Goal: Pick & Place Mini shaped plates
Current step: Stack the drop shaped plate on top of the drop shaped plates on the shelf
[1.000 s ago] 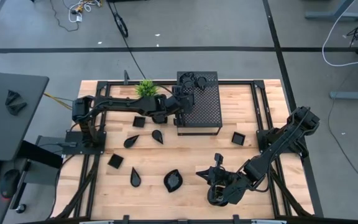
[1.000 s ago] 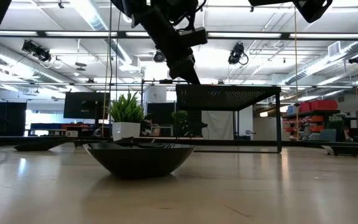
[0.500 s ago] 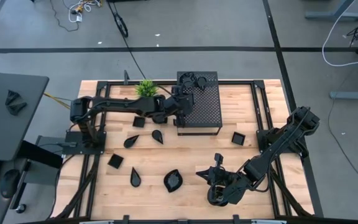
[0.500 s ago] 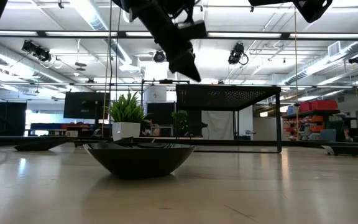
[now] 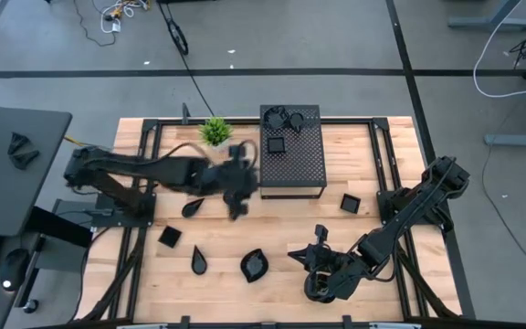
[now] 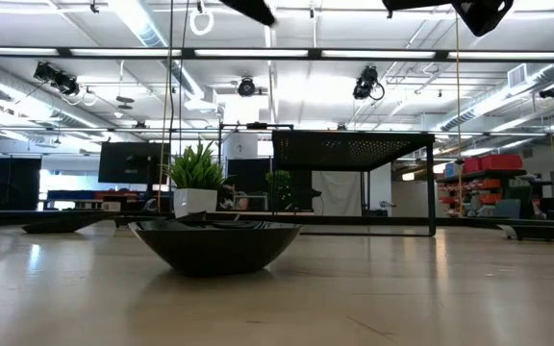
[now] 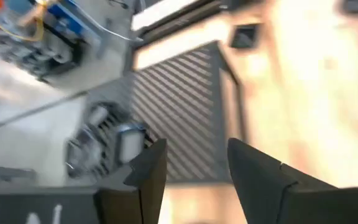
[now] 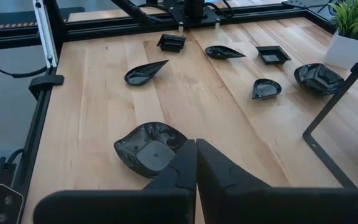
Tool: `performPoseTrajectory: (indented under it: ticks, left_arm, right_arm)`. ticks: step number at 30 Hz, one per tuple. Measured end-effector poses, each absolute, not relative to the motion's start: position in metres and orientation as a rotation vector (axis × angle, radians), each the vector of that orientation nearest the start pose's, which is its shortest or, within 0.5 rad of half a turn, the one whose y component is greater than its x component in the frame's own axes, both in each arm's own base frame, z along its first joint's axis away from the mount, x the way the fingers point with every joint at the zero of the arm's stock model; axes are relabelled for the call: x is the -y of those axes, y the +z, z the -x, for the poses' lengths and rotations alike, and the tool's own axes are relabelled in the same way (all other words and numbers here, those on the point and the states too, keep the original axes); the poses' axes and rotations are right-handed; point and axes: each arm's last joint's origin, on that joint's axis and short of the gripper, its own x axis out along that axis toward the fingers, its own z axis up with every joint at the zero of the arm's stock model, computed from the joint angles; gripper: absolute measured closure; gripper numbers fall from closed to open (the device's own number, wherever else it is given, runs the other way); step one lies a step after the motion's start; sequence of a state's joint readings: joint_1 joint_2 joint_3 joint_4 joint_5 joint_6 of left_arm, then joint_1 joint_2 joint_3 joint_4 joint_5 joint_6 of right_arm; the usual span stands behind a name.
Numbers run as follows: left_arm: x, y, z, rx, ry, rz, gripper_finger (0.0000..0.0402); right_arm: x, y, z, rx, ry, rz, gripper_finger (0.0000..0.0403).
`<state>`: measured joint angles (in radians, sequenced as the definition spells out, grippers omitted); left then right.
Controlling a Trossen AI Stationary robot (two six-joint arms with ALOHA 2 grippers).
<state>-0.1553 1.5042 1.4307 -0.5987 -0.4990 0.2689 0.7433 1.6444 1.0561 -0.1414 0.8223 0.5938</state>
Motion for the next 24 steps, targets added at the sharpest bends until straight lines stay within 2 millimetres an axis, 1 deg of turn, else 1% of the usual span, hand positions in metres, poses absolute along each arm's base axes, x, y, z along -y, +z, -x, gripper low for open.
performPoseTrajectory:
  ticks: [4,9,12,16,19,24]
  left_arm:
    - [0.074,0.351,-0.29,-0.773,0.197,-0.411,0.0243]
    - [0.121,0.338,-0.251,-0.894,0.209,-0.407,0.0266]
    - [0.143,0.33,-0.23,-0.955,0.217,-0.374,0.0279]
    - [0.162,0.321,-0.201,-1.003,0.252,-0.316,0.0293]
    - [0.171,0.312,-0.18,-1.03,0.314,-0.265,0.0299]
    - [0.185,0.284,-0.151,-1.065,0.38,-0.156,0.0302]
  right_arm:
    - [-0.216,0.223,-0.266,-0.464,-0.22,-0.07,0.0395]
    - [-0.216,0.223,-0.267,-0.456,-0.226,-0.069,0.0395]
    - [-0.215,0.224,-0.268,-0.452,-0.227,-0.07,0.0395]
    - [-0.211,0.224,-0.27,-0.451,-0.24,-0.073,0.0395]
    - [-0.209,0.224,-0.273,-0.448,-0.248,-0.079,0.0395]
    - [-0.208,0.224,-0.273,-0.447,-0.25,-0.08,0.0395]
